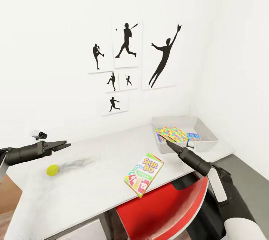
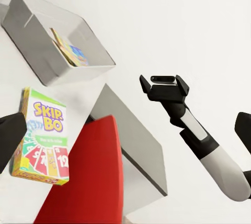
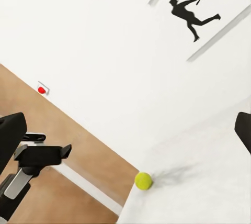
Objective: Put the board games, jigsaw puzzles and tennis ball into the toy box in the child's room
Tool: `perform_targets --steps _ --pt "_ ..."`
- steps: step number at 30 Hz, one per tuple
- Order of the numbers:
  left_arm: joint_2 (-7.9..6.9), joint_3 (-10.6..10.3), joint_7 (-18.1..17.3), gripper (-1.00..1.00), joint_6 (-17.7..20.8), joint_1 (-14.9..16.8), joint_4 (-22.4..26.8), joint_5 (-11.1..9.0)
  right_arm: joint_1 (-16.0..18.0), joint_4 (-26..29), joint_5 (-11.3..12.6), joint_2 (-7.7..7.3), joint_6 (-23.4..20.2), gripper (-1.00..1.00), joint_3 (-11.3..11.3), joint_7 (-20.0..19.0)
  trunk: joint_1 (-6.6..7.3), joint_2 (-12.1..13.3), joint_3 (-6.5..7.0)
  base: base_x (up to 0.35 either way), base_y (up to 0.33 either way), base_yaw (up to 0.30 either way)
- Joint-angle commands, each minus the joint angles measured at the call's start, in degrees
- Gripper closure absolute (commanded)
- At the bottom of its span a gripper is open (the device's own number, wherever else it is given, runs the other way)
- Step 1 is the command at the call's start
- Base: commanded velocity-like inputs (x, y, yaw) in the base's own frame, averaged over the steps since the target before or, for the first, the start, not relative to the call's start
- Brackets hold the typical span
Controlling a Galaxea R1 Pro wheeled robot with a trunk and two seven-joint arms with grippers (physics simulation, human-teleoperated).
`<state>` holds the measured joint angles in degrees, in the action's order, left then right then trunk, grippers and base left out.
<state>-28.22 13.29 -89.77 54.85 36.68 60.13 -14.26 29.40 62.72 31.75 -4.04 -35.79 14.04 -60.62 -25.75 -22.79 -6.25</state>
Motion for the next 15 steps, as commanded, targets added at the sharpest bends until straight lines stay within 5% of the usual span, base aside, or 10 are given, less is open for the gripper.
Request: perform_targets --steps 1,15 --pt "-0.01 0.0 -0.2 -1.00 0.6 0.1 0.0 0.0 0.0 0.0 0.3 -0.01 -0.4 -1.00 0.0 0.0 -0.03 -0.1 -0.13 -0.034 0.060 0.096" --pt "0.01 0.0 -0.2 -1.00 0.6 0.0 0.0 0.0 0.0 0.0 0.2 0.08 -0.2 -1.00 0.0 0.2 -0.03 -0.1 -0.13 -0.040 0.088 0.019"
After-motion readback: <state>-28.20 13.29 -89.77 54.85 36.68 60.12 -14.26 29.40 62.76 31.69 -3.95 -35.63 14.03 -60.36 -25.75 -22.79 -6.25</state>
